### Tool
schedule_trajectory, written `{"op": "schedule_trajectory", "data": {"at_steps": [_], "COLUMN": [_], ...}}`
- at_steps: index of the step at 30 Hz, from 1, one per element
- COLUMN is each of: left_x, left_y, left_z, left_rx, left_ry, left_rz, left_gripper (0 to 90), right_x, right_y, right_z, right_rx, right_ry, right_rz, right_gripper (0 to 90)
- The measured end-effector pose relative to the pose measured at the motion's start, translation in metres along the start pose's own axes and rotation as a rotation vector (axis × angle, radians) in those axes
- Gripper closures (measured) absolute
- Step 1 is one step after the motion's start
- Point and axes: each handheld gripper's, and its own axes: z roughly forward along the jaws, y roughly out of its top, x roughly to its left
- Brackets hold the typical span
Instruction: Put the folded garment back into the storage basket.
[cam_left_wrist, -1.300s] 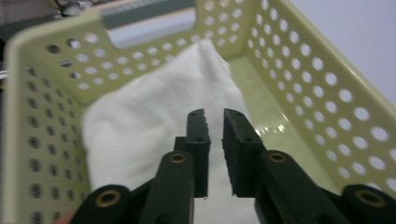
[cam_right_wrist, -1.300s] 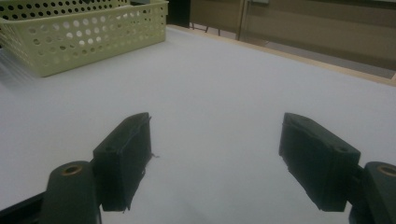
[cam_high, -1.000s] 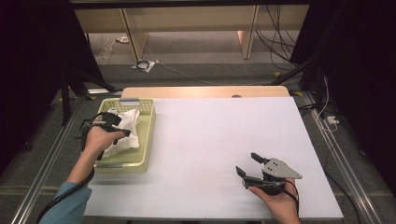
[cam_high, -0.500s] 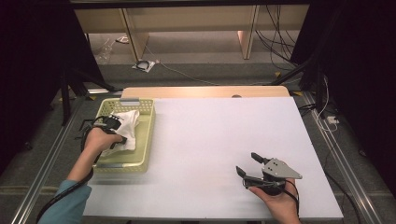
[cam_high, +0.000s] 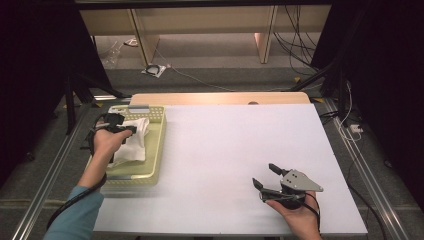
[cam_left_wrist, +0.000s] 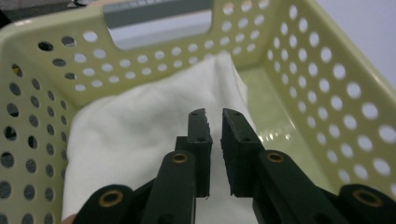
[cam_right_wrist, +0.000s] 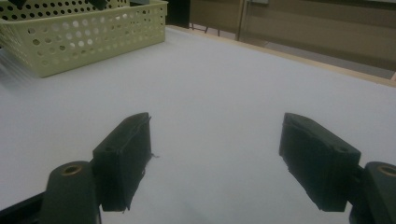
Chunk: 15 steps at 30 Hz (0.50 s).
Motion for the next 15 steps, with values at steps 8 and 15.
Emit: {"op": "schedule_trajectory", "data": {"at_steps": [8, 15], "left_x": [-0.003, -0.011], "left_y": [0.006, 0.002], "left_z": [0.020, 0.042], "left_rx": [0.017, 0.115], "left_ry": [0.030, 0.051], "left_rz": [0.022, 0.091], "left_gripper": [78.1, 76.7], "right_x": [-0.001, 0.000], "right_y": [-0.001, 0.000], "right_z": [0.001, 0.000], "right_rx": [-0.003, -0.004], "right_ry": [0.003, 0.004], "right_rz": [0.003, 0.004], "right_gripper": [25.9, 25.9]}}
